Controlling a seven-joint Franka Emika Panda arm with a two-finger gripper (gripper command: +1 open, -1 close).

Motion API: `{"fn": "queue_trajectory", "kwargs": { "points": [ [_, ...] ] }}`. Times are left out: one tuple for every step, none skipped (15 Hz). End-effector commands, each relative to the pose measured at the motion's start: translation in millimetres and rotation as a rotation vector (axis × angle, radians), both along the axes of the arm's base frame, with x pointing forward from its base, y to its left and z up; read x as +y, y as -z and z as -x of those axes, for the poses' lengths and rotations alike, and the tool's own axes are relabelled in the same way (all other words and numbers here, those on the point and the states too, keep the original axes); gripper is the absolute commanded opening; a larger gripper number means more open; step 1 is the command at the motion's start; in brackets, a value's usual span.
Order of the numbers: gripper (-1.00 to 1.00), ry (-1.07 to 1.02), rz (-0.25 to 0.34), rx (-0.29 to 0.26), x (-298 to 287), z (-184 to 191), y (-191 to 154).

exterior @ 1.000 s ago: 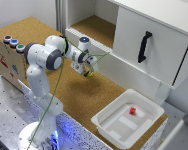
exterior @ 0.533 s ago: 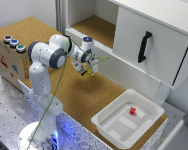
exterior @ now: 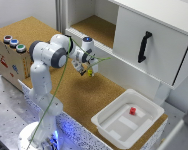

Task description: Grasp the yellow block

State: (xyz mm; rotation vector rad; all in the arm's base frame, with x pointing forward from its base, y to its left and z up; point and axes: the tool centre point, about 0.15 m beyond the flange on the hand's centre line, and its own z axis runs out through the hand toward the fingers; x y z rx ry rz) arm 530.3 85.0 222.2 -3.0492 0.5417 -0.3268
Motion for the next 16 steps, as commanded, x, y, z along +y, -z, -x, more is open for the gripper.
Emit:
{"fn": "queue_trajectory", "kwargs": {
  "points": [
    [-1.0,0.021,0.119,0.067,10.2,-18.4,8.2],
    [-1.0,0.019,0.115,0.071,10.7,-18.2,10.4],
    [-1.0,0.02,0.112,0.074,11.5,-16.6,11.0],
    [-1.0,0.014,0.115,0.074,12.7,-15.6,9.7],
    [-1.0,0.01,0.116,0.073,13.5,-13.7,7.6],
    [-1.0,0.008,0.112,0.074,14.4,-11.2,5.5],
    [-1.0,0.002,0.111,0.06,15.2,-7.1,-1.7],
    [-1.0,-0.014,0.129,0.033,15.6,-5.2,-13.5],
    [-1.0,-0.03,0.146,-0.004,15.7,-2.5,-28.9],
    [-1.0,-0.047,0.151,-0.037,16.5,-0.6,-43.9],
    [-1.0,-0.095,0.165,-0.078,20.5,1.2,-64.7],
    [-1.0,-0.171,0.195,-0.128,28.3,2.2,-93.6],
    [-1.0,-0.224,0.214,-0.176,35.7,3.0,-120.5],
    [-1.0,-0.291,0.242,-0.216,45.2,2.2,-147.1],
    [-1.0,-0.305,0.252,-0.265,50.3,1.4,-172.5],
    [-1.0,-0.308,0.235,-0.304,53.8,-2.0,-192.8]
  ]
}}
